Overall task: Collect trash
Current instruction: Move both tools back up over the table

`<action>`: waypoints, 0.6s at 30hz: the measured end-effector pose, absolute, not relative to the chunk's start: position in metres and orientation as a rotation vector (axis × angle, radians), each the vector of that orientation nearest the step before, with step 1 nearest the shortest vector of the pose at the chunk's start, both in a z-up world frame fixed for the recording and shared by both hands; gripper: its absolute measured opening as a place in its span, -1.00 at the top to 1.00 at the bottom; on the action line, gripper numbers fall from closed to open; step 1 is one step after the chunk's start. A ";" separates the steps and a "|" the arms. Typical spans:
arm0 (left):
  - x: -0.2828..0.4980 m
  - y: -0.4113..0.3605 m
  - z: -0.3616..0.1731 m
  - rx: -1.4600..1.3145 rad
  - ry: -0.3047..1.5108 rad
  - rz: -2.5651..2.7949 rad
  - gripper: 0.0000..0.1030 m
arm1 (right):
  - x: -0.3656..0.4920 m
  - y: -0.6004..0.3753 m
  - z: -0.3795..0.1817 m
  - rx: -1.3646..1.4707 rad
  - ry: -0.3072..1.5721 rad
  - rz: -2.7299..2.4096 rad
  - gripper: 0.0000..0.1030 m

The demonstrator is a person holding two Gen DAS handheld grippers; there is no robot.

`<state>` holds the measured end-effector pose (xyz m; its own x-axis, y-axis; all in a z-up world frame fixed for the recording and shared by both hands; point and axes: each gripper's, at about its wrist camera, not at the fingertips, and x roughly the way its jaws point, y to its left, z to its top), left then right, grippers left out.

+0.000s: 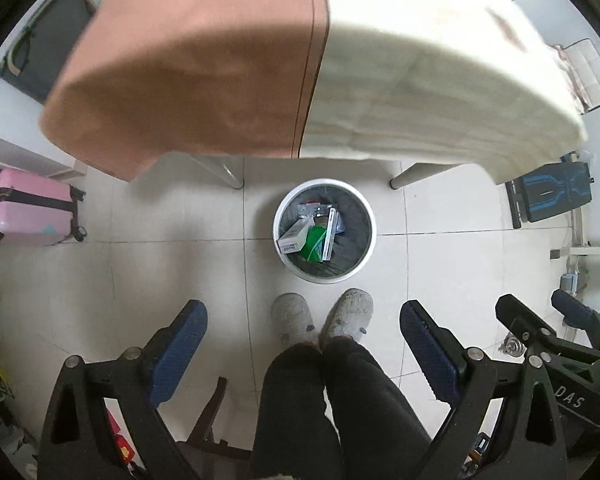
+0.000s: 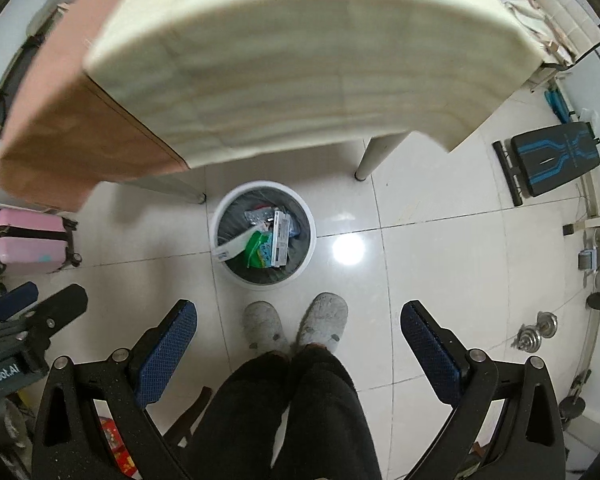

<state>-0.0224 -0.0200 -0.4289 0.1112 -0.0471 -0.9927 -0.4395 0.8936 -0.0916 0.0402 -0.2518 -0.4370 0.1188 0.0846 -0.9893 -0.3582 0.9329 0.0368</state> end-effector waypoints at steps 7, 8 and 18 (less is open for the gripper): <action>-0.020 -0.016 -0.357 -0.389 1.363 0.330 -0.91 | 0.038 -0.254 -0.357 -0.146 1.398 0.361 -0.99; -0.015 -0.011 -0.348 -0.389 1.343 0.348 -0.91 | 0.041 -0.252 -0.348 -0.135 1.392 0.370 -0.99; 0.069 0.047 -0.273 -0.332 1.151 0.539 -0.91 | 0.141 -0.211 -0.251 -0.069 1.265 0.435 -1.00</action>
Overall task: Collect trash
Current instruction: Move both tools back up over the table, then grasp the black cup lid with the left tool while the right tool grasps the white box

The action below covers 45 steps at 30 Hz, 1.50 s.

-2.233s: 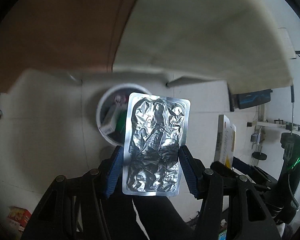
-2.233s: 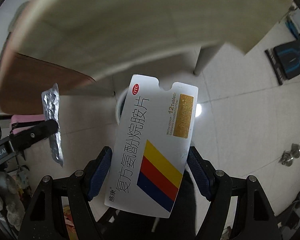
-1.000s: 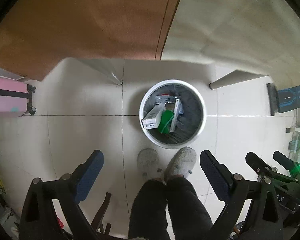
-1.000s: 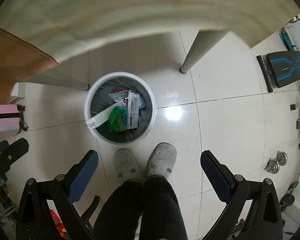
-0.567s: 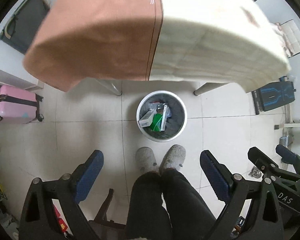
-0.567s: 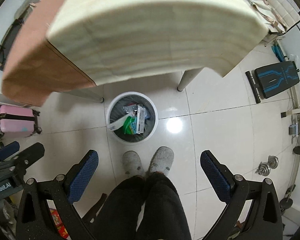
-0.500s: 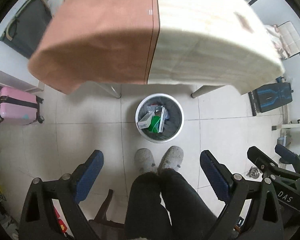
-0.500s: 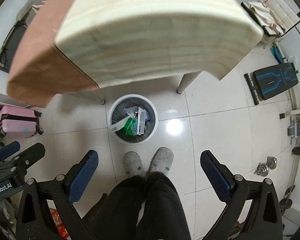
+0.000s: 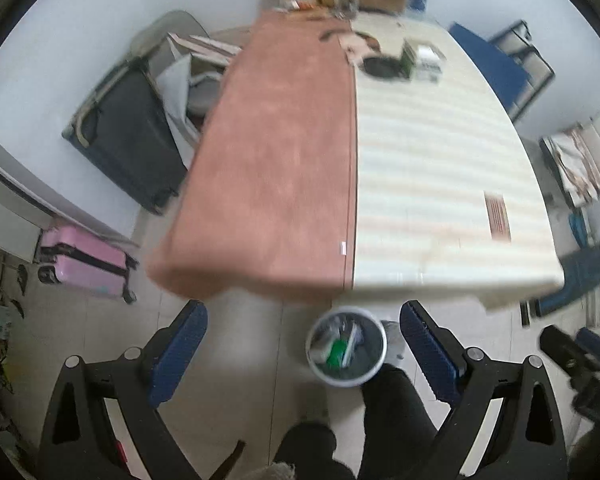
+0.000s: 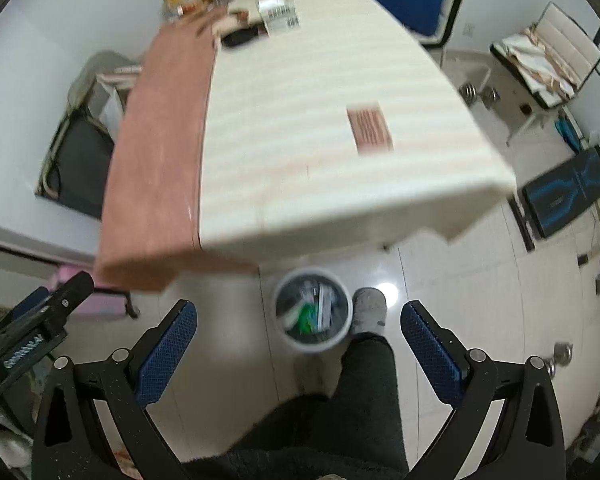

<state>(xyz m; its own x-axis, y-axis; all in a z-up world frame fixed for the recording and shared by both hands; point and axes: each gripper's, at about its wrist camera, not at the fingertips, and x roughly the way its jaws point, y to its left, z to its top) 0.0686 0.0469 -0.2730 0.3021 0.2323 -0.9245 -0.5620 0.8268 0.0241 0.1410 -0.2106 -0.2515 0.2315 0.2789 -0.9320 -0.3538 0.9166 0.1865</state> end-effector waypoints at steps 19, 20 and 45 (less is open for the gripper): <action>0.347 0.184 -0.341 -0.533 1.307 0.798 -1.00 | 0.606 0.032 -0.314 -0.186 1.337 0.459 -1.00; 0.356 0.187 -0.345 -0.536 1.317 0.804 -1.00 | 0.622 0.047 -0.325 -0.191 1.356 0.465 -1.00; 0.521 0.196 -0.422 -0.567 1.494 0.532 -0.98 | 0.733 0.007 -0.368 -0.278 1.402 0.382 -0.54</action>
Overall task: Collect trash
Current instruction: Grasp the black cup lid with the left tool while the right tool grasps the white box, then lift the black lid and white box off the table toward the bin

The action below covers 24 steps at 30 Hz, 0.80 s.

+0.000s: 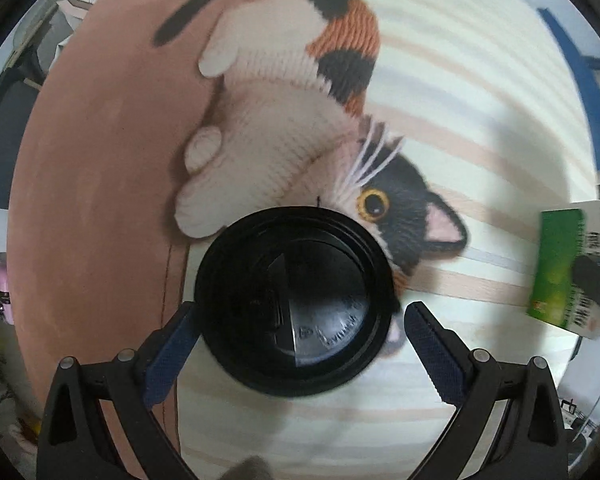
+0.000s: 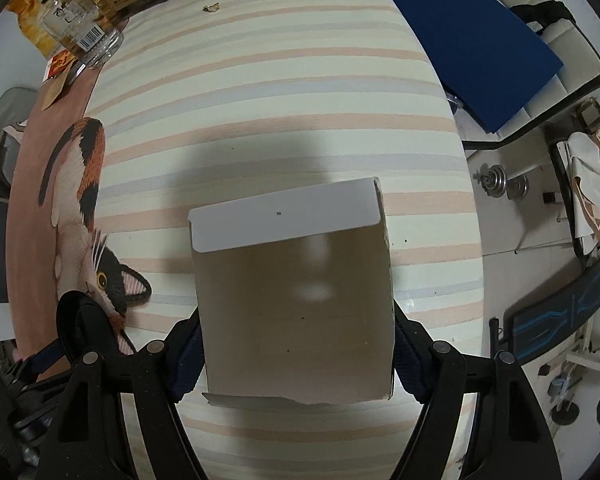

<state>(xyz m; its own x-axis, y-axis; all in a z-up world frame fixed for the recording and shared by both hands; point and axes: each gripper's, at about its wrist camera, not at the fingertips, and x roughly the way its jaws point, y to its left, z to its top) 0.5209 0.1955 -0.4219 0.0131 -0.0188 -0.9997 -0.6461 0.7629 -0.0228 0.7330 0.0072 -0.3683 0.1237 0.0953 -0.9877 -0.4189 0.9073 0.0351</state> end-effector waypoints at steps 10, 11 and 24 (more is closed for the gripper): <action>0.504 0.191 -0.394 -0.498 1.394 0.552 -0.66 | 0.725 0.001 -0.361 -0.283 1.376 0.392 -0.47; 0.501 0.189 -0.390 -0.492 1.385 0.552 -0.66 | 0.722 -0.001 -0.359 -0.284 1.372 0.395 -0.47; 0.441 0.143 -0.294 -0.415 1.214 0.564 -0.66 | 0.652 -0.020 -0.314 -0.258 1.289 0.468 -0.46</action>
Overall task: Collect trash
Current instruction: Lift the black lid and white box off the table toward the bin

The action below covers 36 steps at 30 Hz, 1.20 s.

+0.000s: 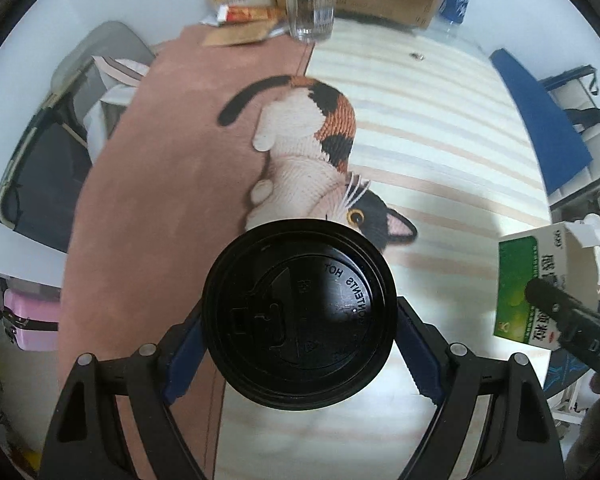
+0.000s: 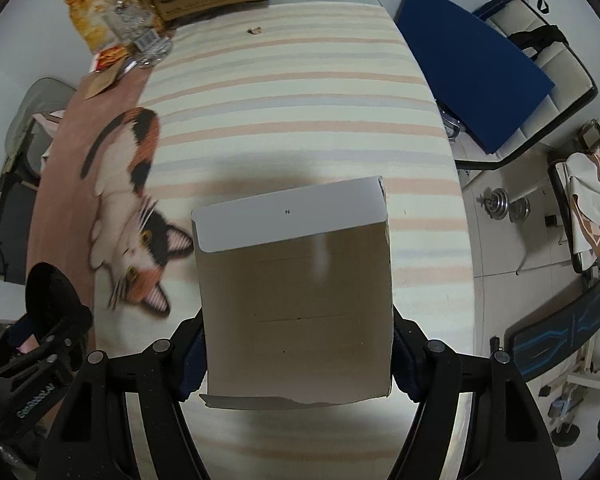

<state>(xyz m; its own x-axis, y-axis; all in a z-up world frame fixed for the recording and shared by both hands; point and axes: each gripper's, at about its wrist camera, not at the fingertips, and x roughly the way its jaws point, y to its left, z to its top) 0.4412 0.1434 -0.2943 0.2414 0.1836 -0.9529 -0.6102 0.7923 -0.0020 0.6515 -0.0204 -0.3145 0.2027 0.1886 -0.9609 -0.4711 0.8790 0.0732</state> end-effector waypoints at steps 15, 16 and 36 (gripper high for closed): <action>0.292 0.089 -0.247 -0.387 1.062 0.412 -0.66 | 0.436 -0.130 -0.260 -0.137 1.215 0.448 -0.45; 0.272 0.082 -0.246 -0.383 1.060 0.388 -0.66 | 0.414 -0.141 -0.258 -0.126 1.207 0.436 -0.45; 0.055 -0.001 -0.433 -0.485 1.452 0.161 -0.67 | 0.086 -0.283 -0.454 0.105 1.573 0.286 -0.45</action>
<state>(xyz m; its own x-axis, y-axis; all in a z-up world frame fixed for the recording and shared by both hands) 0.0549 -0.0005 -0.4325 0.1279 -0.1832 -0.9747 -0.3920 0.8934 -0.2194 0.0861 -0.2827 -0.4537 -0.0270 0.2448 -0.9692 -0.1116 0.9628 0.2463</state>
